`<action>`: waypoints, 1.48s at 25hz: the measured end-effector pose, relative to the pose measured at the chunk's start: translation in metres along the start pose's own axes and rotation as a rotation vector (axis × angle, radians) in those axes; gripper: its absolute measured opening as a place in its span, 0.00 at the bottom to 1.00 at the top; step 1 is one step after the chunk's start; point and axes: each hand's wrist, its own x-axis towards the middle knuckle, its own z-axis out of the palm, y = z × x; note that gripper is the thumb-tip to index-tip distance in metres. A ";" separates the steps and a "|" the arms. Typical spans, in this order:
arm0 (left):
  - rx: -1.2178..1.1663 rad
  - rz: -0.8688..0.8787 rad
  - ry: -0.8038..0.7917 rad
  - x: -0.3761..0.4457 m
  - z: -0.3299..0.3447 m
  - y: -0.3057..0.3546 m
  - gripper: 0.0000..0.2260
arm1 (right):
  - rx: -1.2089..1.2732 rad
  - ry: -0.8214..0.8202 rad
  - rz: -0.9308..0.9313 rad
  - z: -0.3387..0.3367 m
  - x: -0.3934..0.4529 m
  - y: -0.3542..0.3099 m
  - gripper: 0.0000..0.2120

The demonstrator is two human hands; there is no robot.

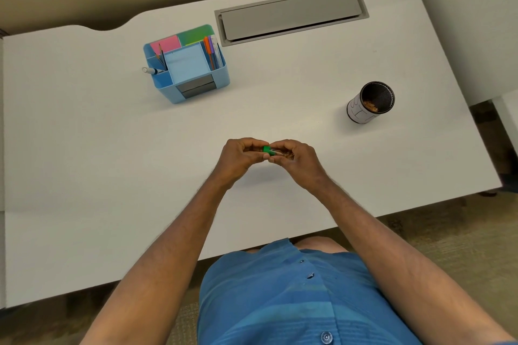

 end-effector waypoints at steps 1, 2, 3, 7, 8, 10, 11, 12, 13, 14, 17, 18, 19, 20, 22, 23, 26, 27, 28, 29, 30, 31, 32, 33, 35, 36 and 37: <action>0.006 0.006 0.016 -0.001 0.000 0.001 0.12 | -0.015 0.019 -0.013 0.002 -0.001 -0.001 0.13; 0.012 0.012 0.033 -0.001 0.001 0.002 0.12 | -0.029 0.039 -0.028 0.004 -0.001 -0.002 0.13; 0.014 0.016 0.045 -0.001 0.001 0.002 0.12 | -0.035 0.053 -0.039 0.006 -0.001 -0.002 0.13; 0.007 0.009 0.008 -0.002 -0.005 0.000 0.12 | -0.032 0.013 -0.028 0.005 -0.001 -0.003 0.13; 0.012 0.013 -0.006 -0.002 -0.007 0.000 0.12 | -0.035 0.000 -0.023 0.004 -0.001 -0.003 0.14; 0.015 0.016 -0.015 -0.002 -0.010 0.000 0.12 | -0.037 -0.007 -0.022 0.005 -0.001 -0.003 0.14; 0.007 0.012 -0.015 -0.002 -0.012 0.000 0.12 | -0.033 -0.004 -0.020 0.007 -0.001 -0.004 0.13; -0.005 0.009 -0.017 -0.002 -0.012 -0.001 0.12 | -0.031 0.002 -0.019 0.009 -0.002 -0.005 0.13; -0.018 0.006 -0.021 -0.002 -0.013 -0.001 0.12 | -0.032 0.009 -0.021 0.011 -0.002 -0.005 0.13; -0.031 0.003 -0.025 -0.002 -0.014 -0.001 0.11 | -0.034 0.017 -0.025 0.012 -0.002 -0.006 0.13; -0.057 0.000 -0.029 -0.001 -0.016 -0.001 0.10 | -0.033 0.042 -0.026 0.013 -0.002 -0.007 0.13; -0.070 -0.007 -0.027 -0.001 -0.017 -0.001 0.11 | -0.033 0.052 -0.026 0.012 -0.003 -0.007 0.14; -0.089 -0.018 -0.026 -0.001 -0.017 -0.001 0.11 | -0.029 0.062 -0.028 0.012 -0.003 -0.006 0.14; -0.111 -0.033 -0.025 -0.001 -0.018 -0.002 0.13 | -0.017 0.073 -0.026 0.011 -0.004 -0.006 0.14; -0.152 -0.054 -0.020 0.002 -0.020 -0.005 0.15 | 0.035 0.100 0.001 0.009 -0.005 -0.004 0.13; -0.167 -0.060 -0.019 0.003 -0.020 -0.007 0.15 | 0.065 0.114 0.016 0.008 -0.006 -0.004 0.13; -0.172 -0.063 -0.007 0.009 -0.017 -0.012 0.14 | 0.176 0.159 0.055 -0.001 -0.010 -0.004 0.13; -0.156 -0.069 0.018 0.012 -0.017 -0.014 0.14 | 0.224 0.172 0.072 -0.004 -0.011 -0.004 0.13; -0.122 -0.072 0.056 0.016 -0.017 -0.017 0.14 | 0.269 0.189 0.084 -0.009 -0.012 -0.004 0.13; -0.068 -0.071 0.098 0.019 -0.017 -0.020 0.13 | 0.307 0.207 0.092 -0.015 -0.013 -0.003 0.13; 0.003 -0.063 0.139 0.024 -0.017 -0.025 0.13 | 0.341 0.225 0.095 -0.022 -0.013 -0.002 0.13; 0.084 -0.052 0.174 0.028 -0.016 -0.029 0.12 | 0.367 0.238 0.099 -0.031 -0.013 -0.002 0.13; 0.164 -0.041 0.207 0.031 -0.015 -0.033 0.11 | 0.382 0.249 0.103 -0.041 -0.013 -0.001 0.12; 0.227 -0.028 0.237 0.034 -0.013 -0.038 0.11 | 0.384 0.263 0.105 -0.052 -0.013 0.000 0.12; 0.303 -0.003 0.278 0.036 -0.010 -0.047 0.11 | 0.375 0.287 0.102 -0.070 -0.013 0.002 0.12; 0.324 0.011 0.287 0.037 -0.007 -0.050 0.11 | 0.370 0.294 0.101 -0.079 -0.013 0.003 0.12; 0.344 0.025 0.297 0.038 -0.005 -0.053 0.11 | 0.367 0.295 0.103 -0.086 -0.012 0.005 0.12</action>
